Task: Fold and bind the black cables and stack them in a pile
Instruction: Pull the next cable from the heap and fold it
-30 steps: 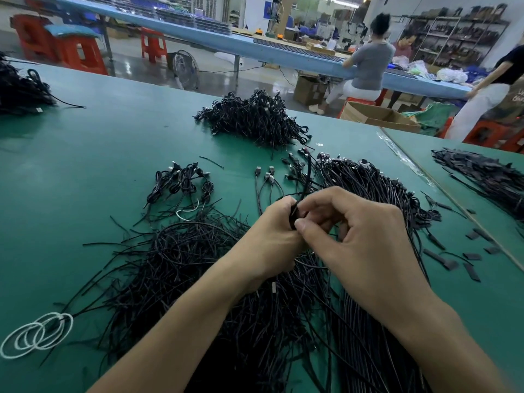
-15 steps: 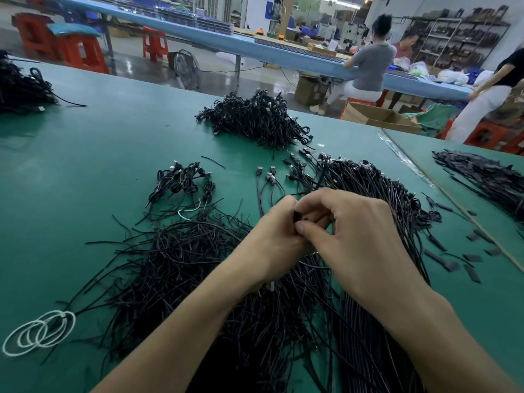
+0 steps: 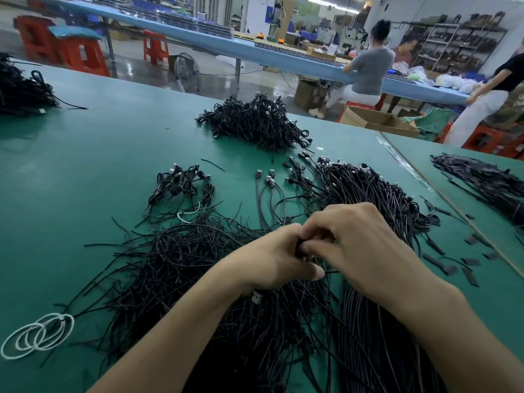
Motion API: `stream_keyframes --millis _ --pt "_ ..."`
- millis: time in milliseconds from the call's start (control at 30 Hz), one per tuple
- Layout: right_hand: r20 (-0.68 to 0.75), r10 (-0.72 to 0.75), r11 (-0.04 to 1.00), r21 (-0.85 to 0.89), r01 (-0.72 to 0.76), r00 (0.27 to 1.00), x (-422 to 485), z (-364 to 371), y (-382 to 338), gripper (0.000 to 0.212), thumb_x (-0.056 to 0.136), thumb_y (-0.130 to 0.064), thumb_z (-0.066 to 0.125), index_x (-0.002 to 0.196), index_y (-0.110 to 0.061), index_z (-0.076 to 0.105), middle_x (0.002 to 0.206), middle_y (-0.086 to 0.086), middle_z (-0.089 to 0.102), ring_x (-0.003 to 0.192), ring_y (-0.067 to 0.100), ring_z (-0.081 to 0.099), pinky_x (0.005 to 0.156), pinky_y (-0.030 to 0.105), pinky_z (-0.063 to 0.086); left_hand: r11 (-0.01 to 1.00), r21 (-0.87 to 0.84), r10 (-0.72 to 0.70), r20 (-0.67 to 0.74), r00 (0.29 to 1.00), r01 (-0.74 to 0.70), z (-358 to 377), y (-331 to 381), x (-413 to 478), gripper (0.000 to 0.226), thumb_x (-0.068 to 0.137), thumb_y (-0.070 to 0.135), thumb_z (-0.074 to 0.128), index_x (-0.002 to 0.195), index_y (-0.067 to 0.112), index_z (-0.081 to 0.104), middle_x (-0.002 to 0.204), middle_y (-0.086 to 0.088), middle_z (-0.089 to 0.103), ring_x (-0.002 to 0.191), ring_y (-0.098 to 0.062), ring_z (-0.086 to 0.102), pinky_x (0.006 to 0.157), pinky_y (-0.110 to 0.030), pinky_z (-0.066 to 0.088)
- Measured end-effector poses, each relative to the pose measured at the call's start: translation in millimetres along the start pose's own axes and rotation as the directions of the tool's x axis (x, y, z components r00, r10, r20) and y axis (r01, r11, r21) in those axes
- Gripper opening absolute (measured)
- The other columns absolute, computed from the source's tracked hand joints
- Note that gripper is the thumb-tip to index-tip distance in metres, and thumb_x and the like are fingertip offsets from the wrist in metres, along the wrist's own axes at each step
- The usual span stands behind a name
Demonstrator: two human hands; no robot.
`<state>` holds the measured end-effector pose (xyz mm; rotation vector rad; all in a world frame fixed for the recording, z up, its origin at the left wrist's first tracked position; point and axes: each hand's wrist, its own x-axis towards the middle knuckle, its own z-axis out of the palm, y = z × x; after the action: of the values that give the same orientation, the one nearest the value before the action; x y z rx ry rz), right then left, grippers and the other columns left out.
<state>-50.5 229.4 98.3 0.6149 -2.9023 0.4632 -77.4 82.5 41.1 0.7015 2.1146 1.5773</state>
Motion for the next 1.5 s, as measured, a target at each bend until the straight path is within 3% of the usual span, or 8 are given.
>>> stream_keyframes --millis 100,233,367,500,733,900,1267,1500 --pt "-0.009 -0.024 1.0 -0.012 0.024 1.0 1 -2 3 0.003 0.087 -0.03 0.072 0.089 -0.029 0.075 0.086 -0.015 0.065 0.082 0.008 0.061 0.081 0.033 0.05 0.998 -0.062 0.012 0.041 0.999 -0.009 0 -2 -1 0.01 0.091 0.001 0.065 0.094 0.004 0.057 0.059 0.016 0.051 0.044 0.002 0.042 0.044 -0.012 0.035" --pt "0.043 -0.106 0.987 -0.119 0.111 0.993 2 -2 3 0.014 0.095 -0.035 0.054 0.09 -0.027 0.065 0.09 -0.013 0.057 0.084 0.013 0.059 0.077 0.039 0.052 0.958 -0.272 -0.066 0.09 0.994 0.088 -4 -4 -3 0.01 0.095 0.013 0.063 0.094 0.01 0.054 0.074 -0.003 0.041 0.05 -0.008 0.031 0.041 -0.02 0.027" --pt "0.029 -0.171 0.97 -0.173 0.173 0.985 0 -6 6 0.022 0.094 -0.033 0.043 0.095 -0.023 0.062 0.093 -0.011 0.055 0.087 0.011 0.053 0.077 0.036 0.053 0.713 -0.675 -0.087 0.184 0.979 0.19 -9 -3 1 0.009 0.091 0.009 0.044 0.085 0.015 0.048 0.068 0.003 0.043 0.048 -0.004 0.032 0.039 -0.013 0.026" --pt "-0.138 -0.184 0.964 -0.218 0.152 0.973 -3 -2 13 0.018 0.096 -0.028 0.048 0.091 -0.018 0.062 0.088 -0.008 0.056 0.083 0.013 0.049 0.067 0.035 0.052 0.611 -0.785 0.013 0.138 0.99 0.101 -9 -3 3 0.009 0.089 0.004 0.045 0.094 0.009 0.051 0.072 -0.001 0.049 0.05 -0.004 0.039 0.04 -0.013 0.032" --pt "-0.411 0.055 0.988 0.153 0.009 0.91 -7 28 10 0.011 0.096 -0.02 0.057 0.085 -0.024 0.058 0.084 -0.016 0.056 0.081 0.004 0.053 0.073 0.017 0.042 0.677 -0.72 0.02 -0.188 0.982 -0.151 1 3 5 0.018 0.105 0.007 0.043 0.104 0.005 0.06 0.071 0.004 0.053 0.055 -0.002 0.037 0.042 -0.012 0.032" --pt "-0.364 0.267 0.822 0.57 -0.013 0.892 -1 38 0 0.015 0.097 -0.017 0.06 0.085 -0.025 0.063 0.071 -0.02 0.062 0.064 -0.002 0.054 0.06 0.011 0.041 0.737 -0.615 -0.002 -0.419 0.908 -0.282 8 7 2 0.026 0.106 0.024 0.044 0.099 0.006 0.062 0.064 0.008 0.049 0.054 -0.003 0.038 0.044 -0.016 0.034" --pt "-0.464 -0.118 0.992 -0.014 0.126 0.878 2 20 2 0.014 0.094 -0.025 0.058 0.096 -0.014 0.067 0.091 -0.007 0.058 0.084 0.013 0.055 0.073 0.027 0.047 0.742 -0.586 0.005 -0.482 0.876 -0.326 6 12 0 0.027 0.105 0.024 0.046 0.083 0.014 0.058 0.062 0.007 0.044 0.05 -0.003 0.036 0.043 -0.015 0.036" --pt "-0.482 0.214 0.9 0.436 0.021 0.85 1 33 -3 0.01 0.097 -0.015 0.06 0.088 -0.018 0.065 0.078 -0.012 0.062 0.068 0.001 0.056 0.062 0.013 0.044 0.847 -0.363 0.155 -0.53 0.834 -0.389 14 11 0 0.013 0.103 0.016 0.05 0.103 0.015 0.063 0.071 0.01 0.057 0.062 -0.004 0.049 0.057 -0.02 0.047"
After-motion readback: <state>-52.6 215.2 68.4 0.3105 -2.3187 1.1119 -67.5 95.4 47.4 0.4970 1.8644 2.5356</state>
